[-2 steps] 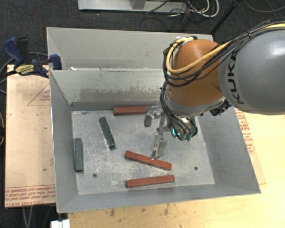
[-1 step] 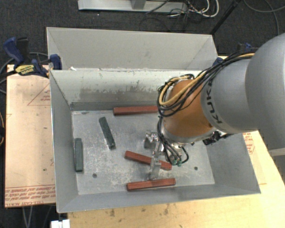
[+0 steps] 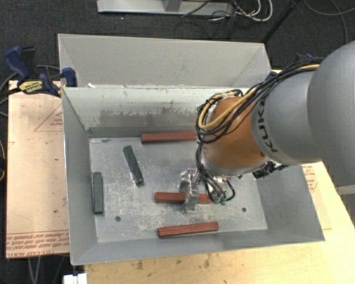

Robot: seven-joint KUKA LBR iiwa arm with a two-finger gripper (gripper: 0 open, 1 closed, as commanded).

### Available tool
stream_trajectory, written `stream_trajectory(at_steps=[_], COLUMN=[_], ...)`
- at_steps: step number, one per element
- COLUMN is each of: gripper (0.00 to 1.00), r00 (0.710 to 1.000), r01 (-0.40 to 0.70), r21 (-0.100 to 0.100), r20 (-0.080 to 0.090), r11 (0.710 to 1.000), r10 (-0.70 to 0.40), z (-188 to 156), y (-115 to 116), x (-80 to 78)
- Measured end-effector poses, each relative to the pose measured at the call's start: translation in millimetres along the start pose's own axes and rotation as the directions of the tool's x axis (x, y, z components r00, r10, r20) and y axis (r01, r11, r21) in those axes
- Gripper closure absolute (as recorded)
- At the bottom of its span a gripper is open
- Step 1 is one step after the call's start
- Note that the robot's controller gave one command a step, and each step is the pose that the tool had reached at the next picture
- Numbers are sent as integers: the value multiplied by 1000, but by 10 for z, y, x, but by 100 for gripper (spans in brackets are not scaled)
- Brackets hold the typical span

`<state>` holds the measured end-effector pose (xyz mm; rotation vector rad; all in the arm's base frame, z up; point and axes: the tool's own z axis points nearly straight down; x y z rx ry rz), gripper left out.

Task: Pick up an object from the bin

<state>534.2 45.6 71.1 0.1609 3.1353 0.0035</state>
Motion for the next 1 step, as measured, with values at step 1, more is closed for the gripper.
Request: stream_trajectory(at_steps=[1], gripper=[100], r00=[1000], r01=[3], r21=[-1], r20=[8], r11=[1000], r10=[-3], z=[-1654], y=[60], x=[101])
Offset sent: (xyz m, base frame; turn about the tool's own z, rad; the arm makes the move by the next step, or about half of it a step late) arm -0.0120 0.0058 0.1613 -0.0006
